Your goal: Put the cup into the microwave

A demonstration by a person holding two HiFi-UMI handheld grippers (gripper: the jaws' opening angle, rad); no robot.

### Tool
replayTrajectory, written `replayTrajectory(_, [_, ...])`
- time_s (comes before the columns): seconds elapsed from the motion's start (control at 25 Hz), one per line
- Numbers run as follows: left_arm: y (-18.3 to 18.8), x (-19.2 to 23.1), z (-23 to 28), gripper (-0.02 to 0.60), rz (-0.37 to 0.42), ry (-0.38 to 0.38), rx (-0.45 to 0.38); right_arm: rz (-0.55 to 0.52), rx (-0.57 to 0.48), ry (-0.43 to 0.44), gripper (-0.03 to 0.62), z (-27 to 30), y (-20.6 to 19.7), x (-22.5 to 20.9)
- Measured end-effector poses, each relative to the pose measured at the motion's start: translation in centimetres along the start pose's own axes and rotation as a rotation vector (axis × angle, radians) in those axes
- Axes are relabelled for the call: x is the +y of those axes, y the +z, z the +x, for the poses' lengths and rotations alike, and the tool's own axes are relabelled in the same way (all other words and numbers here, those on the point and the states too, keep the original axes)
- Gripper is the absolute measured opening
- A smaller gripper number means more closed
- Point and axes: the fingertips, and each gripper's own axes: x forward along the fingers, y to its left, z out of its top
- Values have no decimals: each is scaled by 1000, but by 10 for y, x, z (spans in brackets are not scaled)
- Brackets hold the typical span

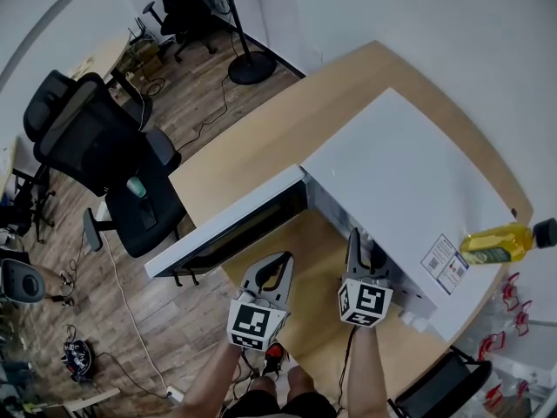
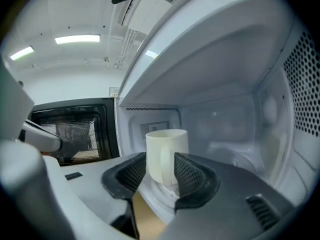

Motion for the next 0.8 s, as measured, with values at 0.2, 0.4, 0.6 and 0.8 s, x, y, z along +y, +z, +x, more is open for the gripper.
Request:
replayTrajectory(0.2, [-1,-3,-5,29,4,-6,-4,5,8,-11,183,-5,-2,-1])
replayTrajectory(0.4, [4,-3,-15,29,10,-13,-14,-6,5,-18,183,-12,5,4])
replayTrajectory(0.6, [15,-6,-27,29,23,-25,-30,-14,4,-21,183,-29,14,8])
replayTrajectory(0.8, [31,-12,-44,29,47,-46,-56,-10,-11,-33,183,-51,32,14])
